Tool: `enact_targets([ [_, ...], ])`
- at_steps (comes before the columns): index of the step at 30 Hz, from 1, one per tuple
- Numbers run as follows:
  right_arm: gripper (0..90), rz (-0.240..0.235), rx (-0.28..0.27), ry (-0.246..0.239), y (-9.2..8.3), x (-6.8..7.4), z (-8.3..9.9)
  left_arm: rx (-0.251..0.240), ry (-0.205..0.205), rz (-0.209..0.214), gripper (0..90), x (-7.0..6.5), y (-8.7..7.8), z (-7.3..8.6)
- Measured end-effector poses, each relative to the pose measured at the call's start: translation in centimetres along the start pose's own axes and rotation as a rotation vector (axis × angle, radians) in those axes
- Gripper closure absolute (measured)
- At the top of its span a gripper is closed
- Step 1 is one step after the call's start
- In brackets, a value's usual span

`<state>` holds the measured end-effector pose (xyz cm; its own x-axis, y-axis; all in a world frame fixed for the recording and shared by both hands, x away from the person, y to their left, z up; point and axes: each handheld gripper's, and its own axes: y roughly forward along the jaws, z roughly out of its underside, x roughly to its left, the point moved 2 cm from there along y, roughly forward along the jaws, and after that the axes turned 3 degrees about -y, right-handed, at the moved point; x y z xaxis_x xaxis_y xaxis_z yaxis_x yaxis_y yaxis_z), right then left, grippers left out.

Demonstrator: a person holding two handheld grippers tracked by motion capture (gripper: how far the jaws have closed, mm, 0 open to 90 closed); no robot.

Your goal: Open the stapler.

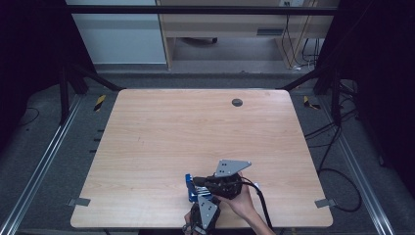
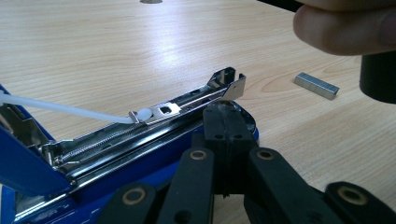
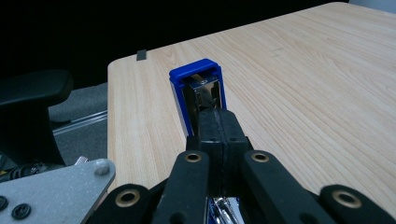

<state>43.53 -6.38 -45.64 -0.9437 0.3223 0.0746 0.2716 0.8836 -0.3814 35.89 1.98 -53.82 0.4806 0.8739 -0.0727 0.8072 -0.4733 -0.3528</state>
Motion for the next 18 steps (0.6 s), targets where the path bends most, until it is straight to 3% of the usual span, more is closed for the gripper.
enact_targets([
  [18,90.0,-0.023,0.003,0.000,0.79,0.00,-0.21,-0.003,-0.001,-0.003,89.6,-0.06,0.00,0.02],
])
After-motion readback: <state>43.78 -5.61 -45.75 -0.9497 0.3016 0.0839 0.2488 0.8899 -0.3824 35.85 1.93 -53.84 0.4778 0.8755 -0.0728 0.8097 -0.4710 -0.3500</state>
